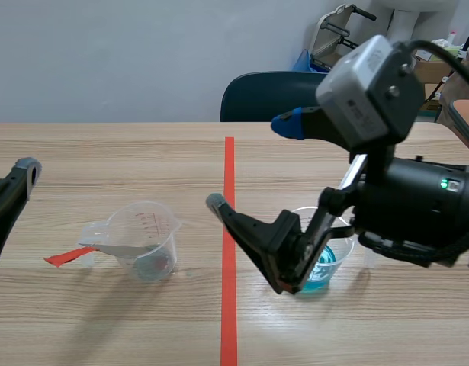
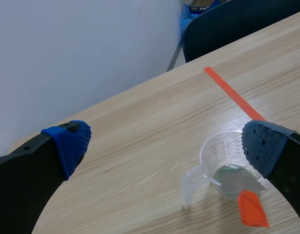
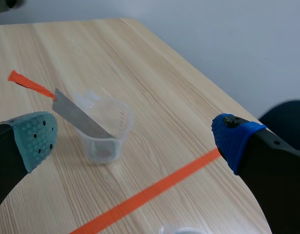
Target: Do the redox reaction experiment
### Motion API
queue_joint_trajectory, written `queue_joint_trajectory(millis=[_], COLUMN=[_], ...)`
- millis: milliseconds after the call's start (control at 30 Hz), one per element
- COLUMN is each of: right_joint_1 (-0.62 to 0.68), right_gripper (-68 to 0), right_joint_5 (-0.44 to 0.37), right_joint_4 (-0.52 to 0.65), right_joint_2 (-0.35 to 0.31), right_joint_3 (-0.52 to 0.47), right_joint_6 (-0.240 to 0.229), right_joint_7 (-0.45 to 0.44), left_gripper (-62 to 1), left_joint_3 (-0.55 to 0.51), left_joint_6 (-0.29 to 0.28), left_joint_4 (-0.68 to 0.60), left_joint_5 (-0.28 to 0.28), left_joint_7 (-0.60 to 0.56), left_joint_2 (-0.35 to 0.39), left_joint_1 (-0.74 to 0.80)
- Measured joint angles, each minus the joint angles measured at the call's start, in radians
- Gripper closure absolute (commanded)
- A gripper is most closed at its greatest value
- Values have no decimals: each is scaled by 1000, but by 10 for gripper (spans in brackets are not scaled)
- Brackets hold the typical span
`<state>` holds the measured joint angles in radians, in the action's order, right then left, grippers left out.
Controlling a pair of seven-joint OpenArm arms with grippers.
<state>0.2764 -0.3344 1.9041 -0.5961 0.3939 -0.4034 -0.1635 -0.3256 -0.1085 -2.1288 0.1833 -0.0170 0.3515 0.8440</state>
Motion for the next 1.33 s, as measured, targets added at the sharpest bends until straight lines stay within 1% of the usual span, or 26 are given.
queue_joint_trajectory(millis=[67, 133, 200, 267, 333, 400, 467, 567, 633, 867, 1033, 1100, 1133, 1267, 1333], right_joint_1=[69, 135, 195, 250, 300, 338, 365, 381, 381, 372, 370, 369, 369, 369, 369], right_gripper=[-679, -679, -679, -679, -679, -679, -679, -679, -679, -679, -679, -679, -679, -679, -679], right_joint_5=[-7, -7, -7, -7, -7, -7, -8, -8, -8, -8, -8, -8, -8, -8, -8], right_joint_4=[37, 72, 103, 134, 162, 187, 205, 213, 213, 213, 213, 213, 213, 213, 213], right_joint_2=[1, 1, 1, 6, 9, 11, 12, 12, 19, 25, 25, 25, 25, 25, 25], right_joint_3=[-55, -95, -129, -158, -193, -217, -237, -250, -256, -270, -270, -270, -270, -270, -270], right_joint_6=[18, 49, 60, 85, 91, 117, 120, 123, 131, 131, 131, 131, 131, 131, 131], right_joint_7=[4, 5, 5, 5, 5, 5, 5, 6, 20, 50, 60, 60, 60, 60, 60], left_gripper=[-623, -623, -623, -623, -623, -623, -623, -623, -623, -623, -623, -623, -623, -623, -623], left_joint_3=[-8, -10, -10, -10, -10, -10, -10, -11, -10, -10, -10, -10, -9, -9, -9], left_joint_6=[-22, -25, -27, -26, -26, -27, -28, -50, -50, -51, -91, -130, -136, -131, -130], left_joint_4=[0, 0, 0, 0, 0, 0, 0, 0, 0, 0, 0, 0, 0, 0, 0], left_joint_5=[0, -6, -41, -45, -46, -46, -53, -72, -72, -71, -71, -70, -66, 19, 36], left_joint_7=[5, 6, 6, 6, 5, 5, 5, 5, 6, 6, 6, 6, 6, 6, 6], left_joint_2=[0, 0, 0, 0, 0, 0, 0, 0, 0, 0, 0, 0, 0, 0, 0], left_joint_1=[-27, -44, -49, -51, -55, -60, -60, -60, -60, -60, -60, -60, -60, -60, -60])
